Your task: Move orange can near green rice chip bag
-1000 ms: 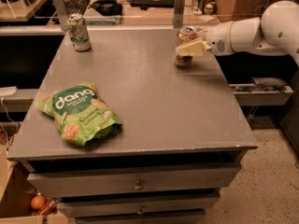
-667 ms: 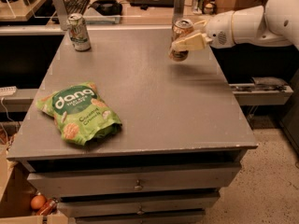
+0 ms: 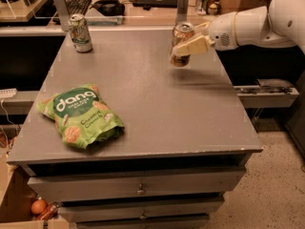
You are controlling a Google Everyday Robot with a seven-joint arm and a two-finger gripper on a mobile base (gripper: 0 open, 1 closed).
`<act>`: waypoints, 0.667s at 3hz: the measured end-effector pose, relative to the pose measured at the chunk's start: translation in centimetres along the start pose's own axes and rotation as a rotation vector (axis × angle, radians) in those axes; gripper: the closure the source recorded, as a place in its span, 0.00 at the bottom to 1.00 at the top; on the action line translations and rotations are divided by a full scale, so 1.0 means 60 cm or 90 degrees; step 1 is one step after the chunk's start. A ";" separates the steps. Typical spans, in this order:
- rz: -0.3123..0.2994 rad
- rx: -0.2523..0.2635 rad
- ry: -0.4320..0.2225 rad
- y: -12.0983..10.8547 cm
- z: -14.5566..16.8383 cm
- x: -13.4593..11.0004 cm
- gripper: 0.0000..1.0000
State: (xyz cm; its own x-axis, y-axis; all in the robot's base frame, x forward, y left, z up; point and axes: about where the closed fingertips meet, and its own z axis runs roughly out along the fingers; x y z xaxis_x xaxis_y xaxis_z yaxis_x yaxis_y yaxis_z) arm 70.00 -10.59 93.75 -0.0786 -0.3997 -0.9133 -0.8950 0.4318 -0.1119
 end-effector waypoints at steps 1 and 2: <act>-0.018 -0.037 0.015 0.035 0.022 -0.001 1.00; -0.042 -0.076 0.045 0.083 0.040 0.000 1.00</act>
Offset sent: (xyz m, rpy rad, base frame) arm -0.0636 0.0617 -0.0255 -0.1586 0.0462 0.2026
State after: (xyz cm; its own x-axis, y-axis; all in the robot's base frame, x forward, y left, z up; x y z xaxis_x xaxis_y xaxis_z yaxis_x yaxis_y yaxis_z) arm 66.60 -6.47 92.25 -0.0454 -0.4820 -0.8750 -0.9447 0.3053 -0.1192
